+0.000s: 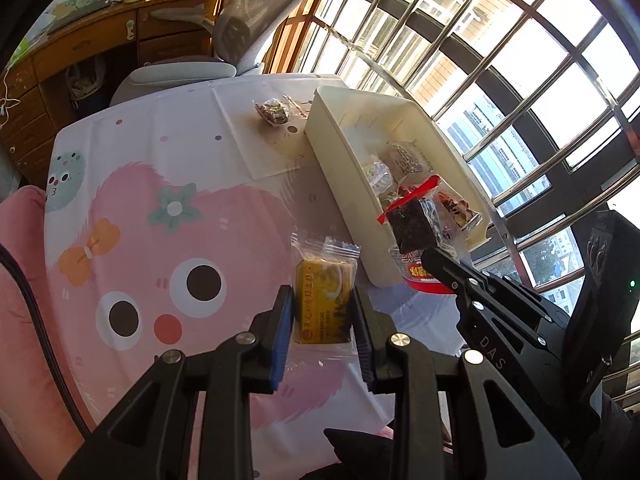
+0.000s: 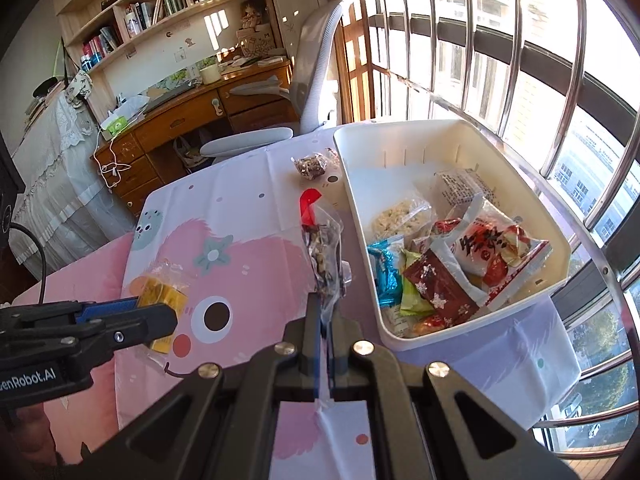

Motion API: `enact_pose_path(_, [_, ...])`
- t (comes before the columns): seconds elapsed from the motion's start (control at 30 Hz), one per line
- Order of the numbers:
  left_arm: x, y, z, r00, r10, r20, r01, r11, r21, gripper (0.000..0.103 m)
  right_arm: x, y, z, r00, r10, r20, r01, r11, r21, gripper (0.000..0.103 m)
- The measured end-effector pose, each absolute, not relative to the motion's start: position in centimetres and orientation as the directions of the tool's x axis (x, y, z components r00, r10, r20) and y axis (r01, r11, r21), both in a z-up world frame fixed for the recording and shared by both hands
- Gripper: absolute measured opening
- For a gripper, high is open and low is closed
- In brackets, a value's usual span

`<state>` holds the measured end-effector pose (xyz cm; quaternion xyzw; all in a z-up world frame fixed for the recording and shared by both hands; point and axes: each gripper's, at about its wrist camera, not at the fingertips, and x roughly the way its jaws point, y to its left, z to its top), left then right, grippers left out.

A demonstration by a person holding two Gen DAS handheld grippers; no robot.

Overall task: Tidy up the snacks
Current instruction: 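Carry the yellow cake pack and chocolate bag with both tools over the tray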

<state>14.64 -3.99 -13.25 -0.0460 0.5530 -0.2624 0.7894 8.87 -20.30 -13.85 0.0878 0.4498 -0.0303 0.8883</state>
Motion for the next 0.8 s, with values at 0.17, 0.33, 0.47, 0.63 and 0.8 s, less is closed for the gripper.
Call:
enact_pose_path(0.17, [14.8,-7.2,-12.4,0.283,-0.476,-0.833,0.350,0.860,-0.372,0.027,9.1,-23.6,-13.0,0.595,0.068,-0.801,0.079,0.987,0.142,0.002])
enact_pose_path(0.33, [15.5,-10.3,-11.9,0.320,-0.464,-0.826,0.313,0.875,-0.370,0.027,9.5,-27.0,-12.4,0.587,0.111,-0.802,0.012,0.989,0.146,0.002])
enact_pose_path(0.47, [15.9,-13.1,-12.0,0.335,-0.466,-0.819,0.290,0.878,-0.381,0.027,10.3,-30.0,-12.0,0.589,0.125,-0.798,-0.028,0.991,0.135,0.002])
enact_pose_path(0.63, [16.3,-16.6,-12.4,0.340,-0.473,-0.813,0.279,0.876,-0.393,0.027,11.3,-33.4,-12.0,0.585,0.147,-0.798,-0.067,0.989,0.133,0.002])
enact_pose_path(0.8, [16.8,-19.8,-12.6,0.345,-0.471,-0.812,0.276,0.878,-0.392,0.027,12.4,-36.3,-12.0,0.583,0.158,-0.797,-0.093,0.987,0.128,0.002])
